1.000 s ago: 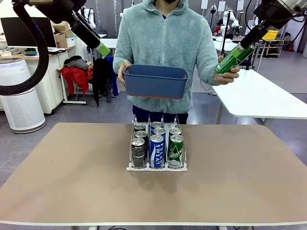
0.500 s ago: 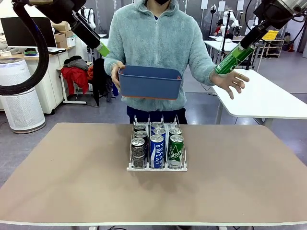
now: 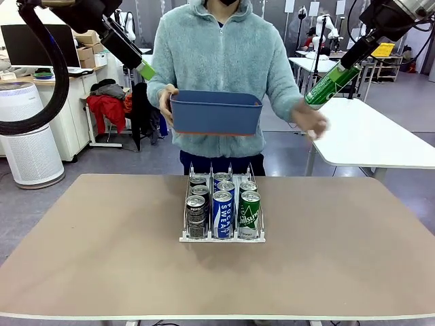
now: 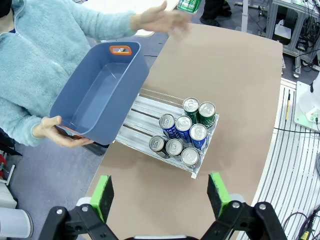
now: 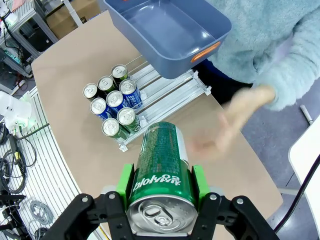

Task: Fill the beverage cans into the dispenser.
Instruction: Place the picked Sprite in the line of the Automatic Can Dispenser with the same cans.

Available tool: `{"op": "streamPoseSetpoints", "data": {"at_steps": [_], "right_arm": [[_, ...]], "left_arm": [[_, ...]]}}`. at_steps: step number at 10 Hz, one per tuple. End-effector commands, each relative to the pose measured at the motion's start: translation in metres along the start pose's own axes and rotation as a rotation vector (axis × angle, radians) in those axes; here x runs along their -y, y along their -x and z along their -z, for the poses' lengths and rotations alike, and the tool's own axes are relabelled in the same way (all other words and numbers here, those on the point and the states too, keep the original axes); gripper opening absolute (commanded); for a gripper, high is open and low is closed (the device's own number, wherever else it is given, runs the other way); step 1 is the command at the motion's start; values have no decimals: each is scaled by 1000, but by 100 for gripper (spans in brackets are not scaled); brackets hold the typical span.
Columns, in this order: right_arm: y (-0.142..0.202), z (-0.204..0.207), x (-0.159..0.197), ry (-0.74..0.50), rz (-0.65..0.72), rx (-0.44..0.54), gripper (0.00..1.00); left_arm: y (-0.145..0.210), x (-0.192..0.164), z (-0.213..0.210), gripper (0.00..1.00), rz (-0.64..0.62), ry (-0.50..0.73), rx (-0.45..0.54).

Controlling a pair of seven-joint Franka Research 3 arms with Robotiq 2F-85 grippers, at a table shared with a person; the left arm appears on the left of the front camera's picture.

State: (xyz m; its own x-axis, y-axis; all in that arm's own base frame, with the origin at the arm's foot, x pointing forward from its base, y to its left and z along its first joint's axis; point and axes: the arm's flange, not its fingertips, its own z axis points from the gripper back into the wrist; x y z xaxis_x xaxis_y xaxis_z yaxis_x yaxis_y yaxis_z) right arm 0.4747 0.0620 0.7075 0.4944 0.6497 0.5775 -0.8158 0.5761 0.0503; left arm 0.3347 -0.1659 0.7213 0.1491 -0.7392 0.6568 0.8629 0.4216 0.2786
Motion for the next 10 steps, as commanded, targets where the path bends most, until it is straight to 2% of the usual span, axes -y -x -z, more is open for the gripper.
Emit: {"op": "streamPoseSetpoints", "data": {"at_steps": [1, 2, 4, 6, 7, 8, 10], "right_arm": [[0, -2, -1, 2, -2, 4, 2], [0, 0, 0, 0, 0, 0, 58], [3, 0, -24, 91, 33, 5, 58], [10, -2, -52, 128, 81, 8, 58], [13, -1, -64, 209, 158, -18, 58], [20, 1, -81, 164, 150, -15, 58], [34, 7, -94, 163, 126, -48, 58]], "left_arm": [[2, 0, 1, 100, -1, 5, -5], [2, 0, 1, 100, -1, 5, -5], [2, 0, 1, 100, -1, 5, -5], [2, 0, 1, 100, -1, 5, -5], [2, 0, 1, 100, -1, 5, -5], [2, 0, 1, 100, -1, 5, -5], [2, 0, 1, 100, -1, 5, -5]]}}
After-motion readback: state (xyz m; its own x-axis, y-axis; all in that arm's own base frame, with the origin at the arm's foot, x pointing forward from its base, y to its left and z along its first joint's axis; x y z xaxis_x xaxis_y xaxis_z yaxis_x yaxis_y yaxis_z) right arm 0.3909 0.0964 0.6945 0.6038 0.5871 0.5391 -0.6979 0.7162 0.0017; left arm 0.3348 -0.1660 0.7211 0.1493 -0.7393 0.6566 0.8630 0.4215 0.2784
